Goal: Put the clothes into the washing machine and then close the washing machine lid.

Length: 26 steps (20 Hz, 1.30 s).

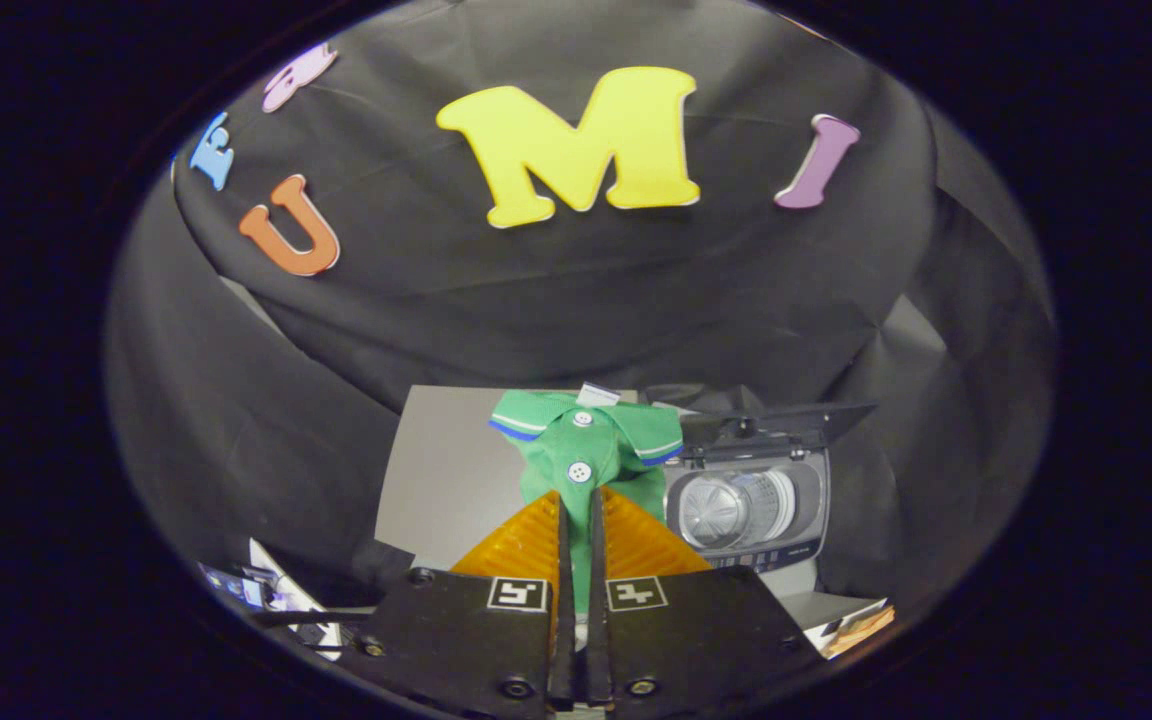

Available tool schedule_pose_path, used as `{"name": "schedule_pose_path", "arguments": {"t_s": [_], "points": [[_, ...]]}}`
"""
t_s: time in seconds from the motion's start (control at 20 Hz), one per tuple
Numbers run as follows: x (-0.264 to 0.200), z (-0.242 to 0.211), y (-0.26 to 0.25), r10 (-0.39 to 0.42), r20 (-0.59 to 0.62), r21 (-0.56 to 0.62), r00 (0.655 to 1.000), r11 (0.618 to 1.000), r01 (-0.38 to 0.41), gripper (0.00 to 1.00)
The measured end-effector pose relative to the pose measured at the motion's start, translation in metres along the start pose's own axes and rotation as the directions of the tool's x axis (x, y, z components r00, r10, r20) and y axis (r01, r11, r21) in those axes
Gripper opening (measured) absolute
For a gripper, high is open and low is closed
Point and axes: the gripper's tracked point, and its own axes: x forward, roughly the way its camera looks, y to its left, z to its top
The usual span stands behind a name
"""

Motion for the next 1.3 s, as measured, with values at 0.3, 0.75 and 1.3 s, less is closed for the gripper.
{"name": "schedule_pose_path", "arguments": {"t_s": [0.3,0.75,1.3], "points": [[-0.024,-0.016,-0.073,-0.065,0.034,0.098,0.997,0.993,0.062,0.08],[-0.036,-0.023,-0.181,-0.112,0.039,0.179,0.993,0.978,0.103,0.08],[0.02,-0.021,-0.24,-0.02,-0.012,0.149,1.0,0.989,0.021,0.08]]}}
